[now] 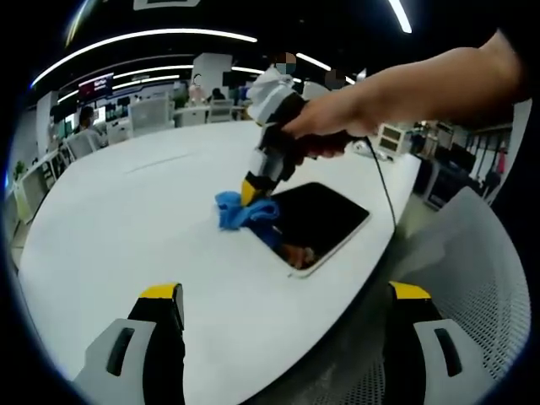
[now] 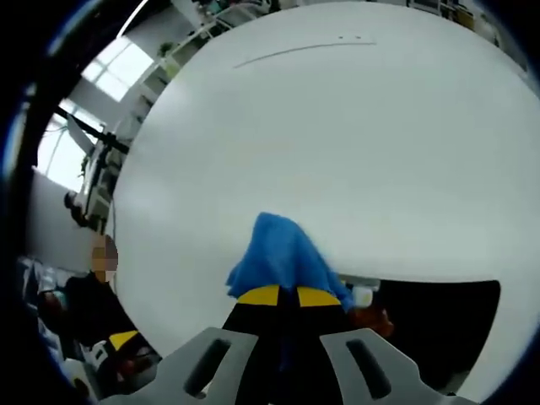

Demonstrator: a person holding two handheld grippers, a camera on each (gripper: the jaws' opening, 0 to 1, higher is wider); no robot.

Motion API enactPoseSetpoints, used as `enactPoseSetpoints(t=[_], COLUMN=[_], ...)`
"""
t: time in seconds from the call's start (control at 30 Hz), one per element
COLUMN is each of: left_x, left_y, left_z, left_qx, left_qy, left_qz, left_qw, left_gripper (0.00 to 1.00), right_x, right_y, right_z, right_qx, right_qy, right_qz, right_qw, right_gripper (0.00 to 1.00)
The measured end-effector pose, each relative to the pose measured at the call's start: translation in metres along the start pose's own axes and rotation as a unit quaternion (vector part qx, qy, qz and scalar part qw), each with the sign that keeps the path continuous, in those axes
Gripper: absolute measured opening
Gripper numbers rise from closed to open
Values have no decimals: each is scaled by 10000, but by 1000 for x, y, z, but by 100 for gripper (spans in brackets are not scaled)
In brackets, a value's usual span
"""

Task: Wipe the mirror surface with the cleaning cloth until all visible marks leave the cleaned area.

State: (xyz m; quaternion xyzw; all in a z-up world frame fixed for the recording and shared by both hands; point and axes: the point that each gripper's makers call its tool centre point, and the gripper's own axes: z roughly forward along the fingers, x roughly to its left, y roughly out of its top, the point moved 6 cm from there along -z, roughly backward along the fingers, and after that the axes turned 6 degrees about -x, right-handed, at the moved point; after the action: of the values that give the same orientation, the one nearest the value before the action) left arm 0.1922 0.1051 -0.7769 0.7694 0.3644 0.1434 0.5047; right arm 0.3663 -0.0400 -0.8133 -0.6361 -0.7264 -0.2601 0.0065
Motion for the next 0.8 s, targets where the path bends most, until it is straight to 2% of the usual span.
enactPoseSetpoints(t=[0.3,0.8], left_x=[1,2], left_y=[0,0], left_z=[0,0], left_qx=[2,-15], left_qy=[14,4], left_qz=[15,5], left_qw=[10000,10000], left_gripper=[99,99], right_x=[-3,-10], right_y=[1,-1], right_z=[2,-5], right_qx=[-37,-51], right_qy=[83,5], right_qz=[-34,-96], right_qw=[10000,9999], right_gripper=[0,0])
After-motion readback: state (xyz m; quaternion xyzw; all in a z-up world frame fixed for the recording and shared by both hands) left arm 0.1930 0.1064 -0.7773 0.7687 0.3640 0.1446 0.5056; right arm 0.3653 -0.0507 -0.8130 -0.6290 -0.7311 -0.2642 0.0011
